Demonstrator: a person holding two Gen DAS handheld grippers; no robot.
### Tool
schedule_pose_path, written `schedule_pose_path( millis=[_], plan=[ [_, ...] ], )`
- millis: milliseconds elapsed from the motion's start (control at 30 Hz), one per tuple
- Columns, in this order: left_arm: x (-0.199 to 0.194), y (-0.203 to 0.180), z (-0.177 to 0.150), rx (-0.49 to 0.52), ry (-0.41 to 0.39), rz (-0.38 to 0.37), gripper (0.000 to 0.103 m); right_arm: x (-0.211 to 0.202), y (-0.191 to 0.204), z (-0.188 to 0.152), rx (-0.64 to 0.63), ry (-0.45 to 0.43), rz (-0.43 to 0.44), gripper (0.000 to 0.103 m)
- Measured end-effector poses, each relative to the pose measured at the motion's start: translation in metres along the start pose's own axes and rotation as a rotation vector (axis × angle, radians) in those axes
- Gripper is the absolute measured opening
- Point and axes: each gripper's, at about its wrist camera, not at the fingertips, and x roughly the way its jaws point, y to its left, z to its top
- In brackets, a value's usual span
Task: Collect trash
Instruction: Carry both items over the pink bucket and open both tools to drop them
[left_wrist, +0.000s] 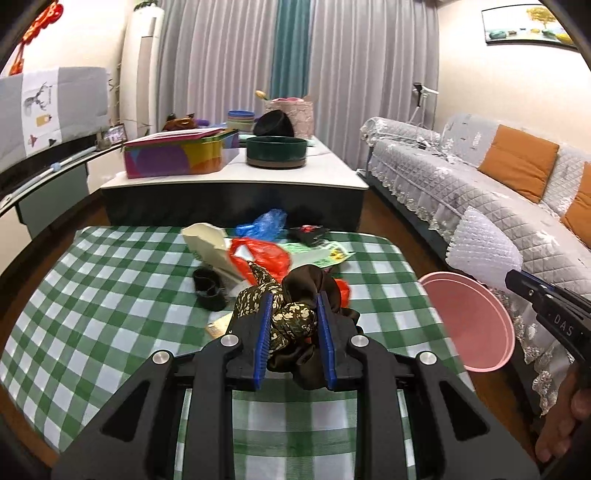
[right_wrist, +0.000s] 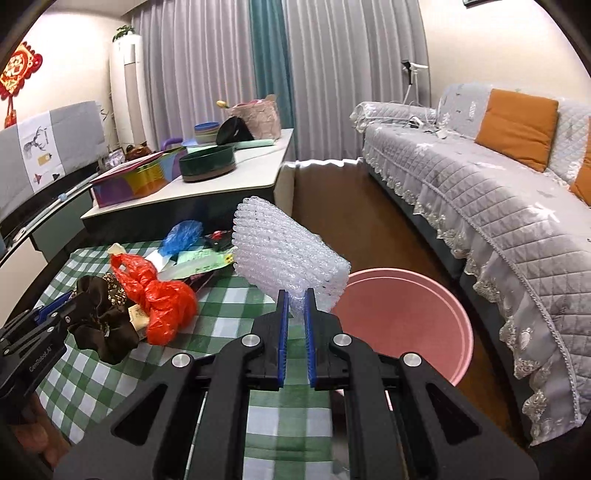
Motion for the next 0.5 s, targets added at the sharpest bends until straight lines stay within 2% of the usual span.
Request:
schedule_pose_path(
  millis=[500],
  plan=[
    [0.012,-0.051,0.002,0.054,0.006,-0.084,0.023,-0.009,-0.046,-0.001,0.042,-0.014,-0.079,0.009]
  ],
)
